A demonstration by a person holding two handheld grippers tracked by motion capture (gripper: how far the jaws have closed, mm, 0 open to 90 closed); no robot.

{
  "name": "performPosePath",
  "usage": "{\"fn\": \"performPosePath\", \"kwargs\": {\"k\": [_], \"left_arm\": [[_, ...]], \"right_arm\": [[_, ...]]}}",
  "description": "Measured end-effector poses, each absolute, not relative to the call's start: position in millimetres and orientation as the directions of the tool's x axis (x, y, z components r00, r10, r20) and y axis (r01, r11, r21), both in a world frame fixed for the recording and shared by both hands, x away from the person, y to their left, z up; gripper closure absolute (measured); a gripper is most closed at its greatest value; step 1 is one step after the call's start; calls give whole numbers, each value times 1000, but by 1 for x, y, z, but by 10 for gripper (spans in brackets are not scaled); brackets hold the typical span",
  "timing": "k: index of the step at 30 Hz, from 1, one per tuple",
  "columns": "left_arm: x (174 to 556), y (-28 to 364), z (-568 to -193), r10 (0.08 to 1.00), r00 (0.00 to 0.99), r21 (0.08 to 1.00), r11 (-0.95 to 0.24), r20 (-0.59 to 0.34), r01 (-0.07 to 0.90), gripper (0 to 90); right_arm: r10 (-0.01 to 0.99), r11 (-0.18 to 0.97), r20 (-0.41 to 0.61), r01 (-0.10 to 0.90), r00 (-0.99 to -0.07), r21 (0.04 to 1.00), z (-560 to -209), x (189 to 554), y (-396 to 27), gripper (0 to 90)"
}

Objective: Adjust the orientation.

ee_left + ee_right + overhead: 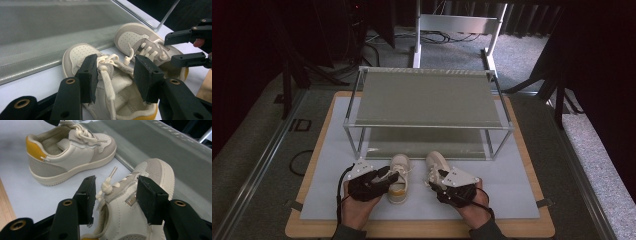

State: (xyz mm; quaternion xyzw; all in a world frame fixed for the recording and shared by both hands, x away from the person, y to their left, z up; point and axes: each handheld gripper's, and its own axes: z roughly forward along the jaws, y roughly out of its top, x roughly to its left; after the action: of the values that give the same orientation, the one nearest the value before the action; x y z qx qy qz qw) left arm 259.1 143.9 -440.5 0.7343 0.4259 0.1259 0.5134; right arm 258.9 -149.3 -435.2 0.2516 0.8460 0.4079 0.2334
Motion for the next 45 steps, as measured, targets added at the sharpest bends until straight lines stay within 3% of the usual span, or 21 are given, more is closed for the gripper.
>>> {"fn": "performPosePath", "kwargs": {"k": [20,26,45], "left_arm": [[261,143,-443,750,606,856,-106,-265,505,534],[262,143,-444,751,604,854,-105,-267,509,534],[264,143,-447,755,598,848,-110,-268,519,534]], "right_arm": [[685,561,-256,269,-682,783,-432,271,-168,493],[711,585,-305,293,-634,756,-437,276,-172,546],[771,497,-185,394,-610,773,-438,290,-193,666]]}}
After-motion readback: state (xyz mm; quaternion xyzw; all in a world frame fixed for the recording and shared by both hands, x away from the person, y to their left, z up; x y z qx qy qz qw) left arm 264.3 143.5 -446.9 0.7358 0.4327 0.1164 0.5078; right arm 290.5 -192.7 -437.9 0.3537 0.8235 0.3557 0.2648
